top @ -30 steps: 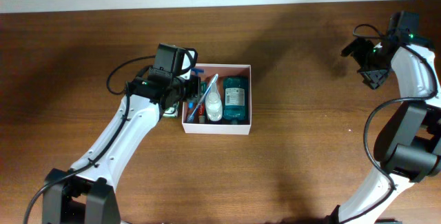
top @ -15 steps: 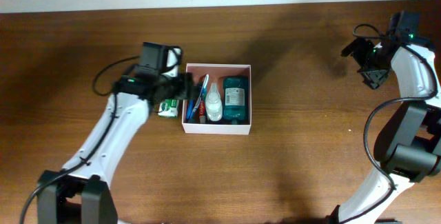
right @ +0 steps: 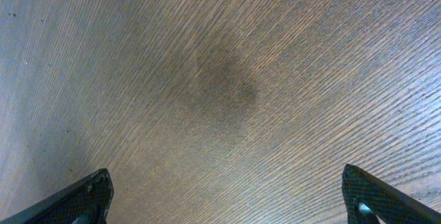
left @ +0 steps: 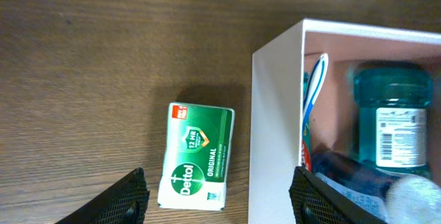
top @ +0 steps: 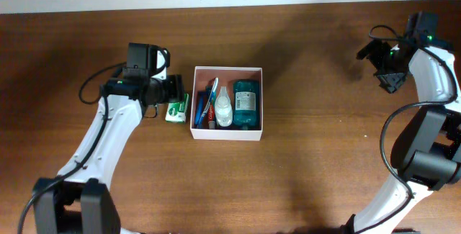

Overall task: Pack container
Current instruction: 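Move left gripper to the green Dettol soap bar and grasp it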

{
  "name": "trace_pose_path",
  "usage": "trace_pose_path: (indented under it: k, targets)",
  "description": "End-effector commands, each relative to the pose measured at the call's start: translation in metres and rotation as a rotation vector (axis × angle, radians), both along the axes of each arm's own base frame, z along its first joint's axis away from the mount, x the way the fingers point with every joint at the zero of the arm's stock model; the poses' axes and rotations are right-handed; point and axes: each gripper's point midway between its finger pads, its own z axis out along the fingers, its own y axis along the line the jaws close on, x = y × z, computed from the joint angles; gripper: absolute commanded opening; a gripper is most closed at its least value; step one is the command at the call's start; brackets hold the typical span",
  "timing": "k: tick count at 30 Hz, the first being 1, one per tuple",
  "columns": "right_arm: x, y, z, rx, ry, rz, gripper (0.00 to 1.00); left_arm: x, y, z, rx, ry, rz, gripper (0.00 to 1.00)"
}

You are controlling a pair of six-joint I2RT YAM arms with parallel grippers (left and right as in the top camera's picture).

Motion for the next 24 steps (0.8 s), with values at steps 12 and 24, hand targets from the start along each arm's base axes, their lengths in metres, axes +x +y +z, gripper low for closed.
trace_pose_path:
  k: [12, 24]
  targets:
    - [0.0, -0.005, 0.001, -0.015, -0.001, -0.003, 0.99, -0.012, -0.025, -0.049, -0.08, 0.154, -0.067, 0.51]
    - [0.0, -0.005, 0.001, -0.015, -0.001, -0.003, 0.99, -0.015, -0.042, -0.05, -0.023, 0.134, -0.152, 0.48]
